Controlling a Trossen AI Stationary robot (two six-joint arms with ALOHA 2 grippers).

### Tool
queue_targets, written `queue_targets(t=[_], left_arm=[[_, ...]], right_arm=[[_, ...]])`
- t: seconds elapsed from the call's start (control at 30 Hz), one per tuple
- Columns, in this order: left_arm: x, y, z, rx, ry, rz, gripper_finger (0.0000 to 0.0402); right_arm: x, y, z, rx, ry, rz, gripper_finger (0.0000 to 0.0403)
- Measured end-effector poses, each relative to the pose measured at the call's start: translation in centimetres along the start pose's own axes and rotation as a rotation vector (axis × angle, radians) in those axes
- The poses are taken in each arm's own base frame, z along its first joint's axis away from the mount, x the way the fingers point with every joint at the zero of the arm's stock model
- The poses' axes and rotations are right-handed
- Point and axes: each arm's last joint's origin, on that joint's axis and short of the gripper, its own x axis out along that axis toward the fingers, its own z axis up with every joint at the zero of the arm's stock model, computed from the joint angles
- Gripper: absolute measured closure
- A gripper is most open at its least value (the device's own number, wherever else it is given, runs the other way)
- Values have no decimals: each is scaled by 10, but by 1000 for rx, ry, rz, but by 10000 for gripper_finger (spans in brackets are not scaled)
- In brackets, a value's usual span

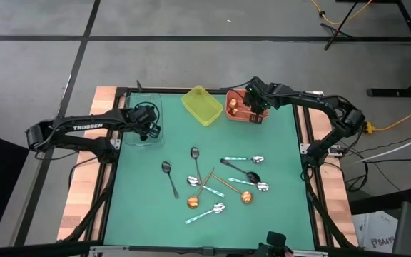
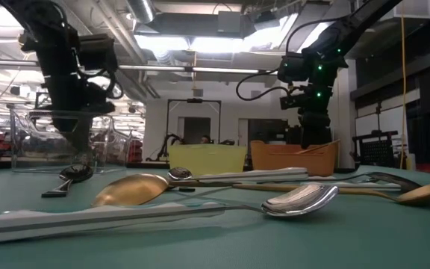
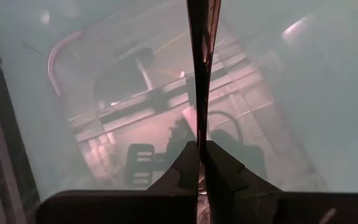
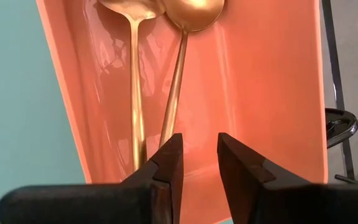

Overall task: Sort silverware by color (type)
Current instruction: Put the black spoon into the transparent bin, then put the blue spoon into the green bin

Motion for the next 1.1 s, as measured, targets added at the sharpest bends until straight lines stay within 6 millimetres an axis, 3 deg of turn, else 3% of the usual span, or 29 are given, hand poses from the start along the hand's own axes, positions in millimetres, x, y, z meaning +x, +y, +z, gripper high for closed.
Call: queue_targets(t=[0.37,1.1], left_arm=[[10,8,-9,-15,39,15,395],[10,8,-9,-17,37,18,329]], right_arm=[[0,0,0,0,0,0,315],[0,-1,0,-2,13,-24,315]])
